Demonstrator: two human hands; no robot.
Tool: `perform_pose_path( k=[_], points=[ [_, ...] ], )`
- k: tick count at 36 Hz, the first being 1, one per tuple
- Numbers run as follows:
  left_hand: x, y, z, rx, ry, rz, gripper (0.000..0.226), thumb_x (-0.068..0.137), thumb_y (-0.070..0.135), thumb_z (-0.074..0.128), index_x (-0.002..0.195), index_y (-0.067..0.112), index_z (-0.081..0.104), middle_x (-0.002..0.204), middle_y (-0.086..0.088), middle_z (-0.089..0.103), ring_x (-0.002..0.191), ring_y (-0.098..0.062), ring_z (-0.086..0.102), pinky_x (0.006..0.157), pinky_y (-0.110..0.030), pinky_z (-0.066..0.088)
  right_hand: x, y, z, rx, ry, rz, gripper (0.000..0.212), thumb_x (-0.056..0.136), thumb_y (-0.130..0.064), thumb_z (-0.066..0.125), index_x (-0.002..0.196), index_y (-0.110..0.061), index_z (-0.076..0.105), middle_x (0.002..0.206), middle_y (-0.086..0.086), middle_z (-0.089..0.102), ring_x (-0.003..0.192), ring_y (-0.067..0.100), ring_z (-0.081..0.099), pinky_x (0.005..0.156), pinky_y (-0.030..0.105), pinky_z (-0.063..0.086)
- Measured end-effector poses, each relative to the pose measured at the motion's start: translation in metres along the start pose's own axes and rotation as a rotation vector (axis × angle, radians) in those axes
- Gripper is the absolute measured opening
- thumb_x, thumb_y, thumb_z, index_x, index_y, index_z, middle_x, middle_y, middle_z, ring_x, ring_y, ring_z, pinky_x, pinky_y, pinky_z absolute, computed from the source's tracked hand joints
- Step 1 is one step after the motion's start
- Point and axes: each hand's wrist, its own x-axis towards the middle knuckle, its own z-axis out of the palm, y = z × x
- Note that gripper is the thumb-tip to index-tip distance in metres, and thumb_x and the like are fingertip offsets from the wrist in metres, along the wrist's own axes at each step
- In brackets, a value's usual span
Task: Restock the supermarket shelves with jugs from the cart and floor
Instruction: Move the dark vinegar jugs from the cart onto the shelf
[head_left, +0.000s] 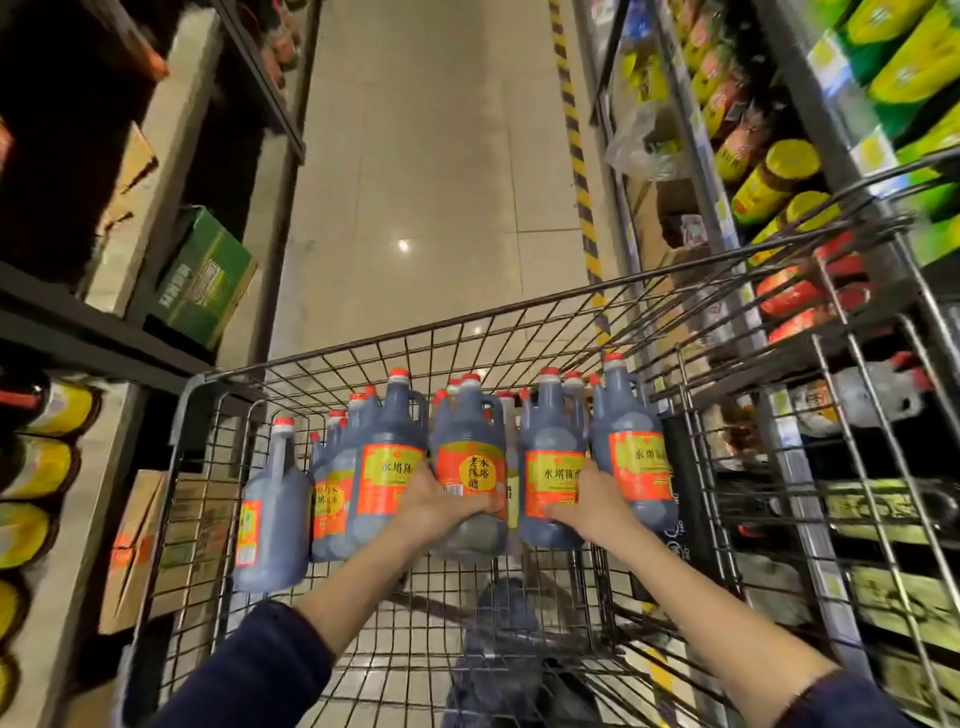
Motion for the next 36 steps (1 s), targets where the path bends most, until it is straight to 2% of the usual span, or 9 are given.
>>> perform_pose_path(
  k=[2,5,8,16,22,27,31,36],
  points=[
    [-0.003,-0.001,-0.003,-0.033,-0.008,-0.002,0.082,0.053,0.024,0.092,0.119,0.015,0.044,0.1,-0.001,0.063,0.091,-0.017,0.062,0.081,-0.032,0.051,0.003,-0.001,0.002,0.011,0.036,0.035,0.065,0.072,-0.026,0.08,0.123,-0.006,0.045,0.116,0.012,0.063,0.105,0.029,0.062,0.084,0.035,0.051],
    [-0.006,-0.001,-0.007,-0.049,-0.031,-0.011,0.089,0.05,0.029,0.093,0.123,0.016,0.044,0.105,-0.003,0.065,0.094,-0.019,0.064,0.087,-0.037,0.053,0.005,0.0,0.008,0.024,0.056,0.058,0.075,0.069,-0.027,0.082,0.128,-0.006,0.04,0.118,0.014,0.062,0.108,0.032,0.06,0.088,0.041,0.051],
    [-0.01,-0.001,-0.009,-0.102,-0.056,-0.021,0.094,0.049,0.027,0.093,0.127,0.016,0.042,0.106,-0.004,0.065,0.094,-0.019,0.065,0.087,-0.039,0.054,0.006,0.0,0.014,0.042,0.094,0.093,0.085,0.067,-0.032,0.082,0.134,-0.008,0.036,0.118,0.014,0.062,0.108,0.032,0.06,0.087,0.04,0.05],
    [-0.017,0.004,-0.009,-0.194,-0.067,-0.025,0.086,0.053,0.019,0.091,0.125,0.013,0.044,0.105,-0.005,0.066,0.093,-0.019,0.066,0.08,-0.033,0.055,0.008,-0.002,0.018,0.075,0.112,0.15,0.091,0.059,-0.044,0.086,0.129,-0.006,0.041,0.117,0.013,0.063,0.108,0.032,0.061,0.086,0.038,0.051],
    [-0.021,0.004,-0.007,-0.211,-0.061,-0.044,0.073,0.057,0.018,0.09,0.118,0.012,0.049,0.099,-0.004,0.068,0.087,-0.016,0.066,0.069,-0.026,0.053,0.008,-0.012,0.035,0.138,0.18,0.233,0.1,0.062,-0.037,0.086,0.134,-0.002,0.026,0.128,0.021,0.051,0.116,0.038,0.052,0.093,0.044,0.046],
    [-0.024,0.002,-0.008,-0.196,-0.057,-0.063,0.099,0.038,0.035,0.093,0.123,0.012,0.048,0.104,-0.005,0.068,0.092,-0.019,0.067,0.077,-0.033,0.056,0.008,-0.018,0.043,0.116,0.238,0.3,0.1,0.059,-0.036,0.088,0.131,0.001,0.029,0.132,0.022,0.045,0.123,0.038,0.046,0.096,0.044,0.042],
    [-0.03,0.0,-0.007,-0.206,-0.033,-0.075,0.076,0.055,0.022,0.09,0.118,0.015,0.049,0.101,-0.002,0.067,0.089,-0.016,0.066,0.069,-0.026,0.052,0.007,-0.023,0.044,0.147,0.274,0.341,0.102,0.056,-0.033,0.09,0.131,0.0,0.029,0.133,0.023,0.045,0.123,0.039,0.046,0.099,0.047,0.043],
    [-0.036,0.0,-0.007,-0.201,-0.02,-0.071,0.077,0.055,0.025,0.09,0.119,0.017,0.047,0.103,-0.002,0.066,0.092,-0.017,0.065,0.08,-0.034,0.055,0.007,-0.028,0.043,0.197,0.277,0.372,0.102,0.058,-0.026,0.089,0.134,-0.001,0.025,0.136,0.023,0.042,0.126,0.04,0.043,0.101,0.051,0.04]
  ],
)
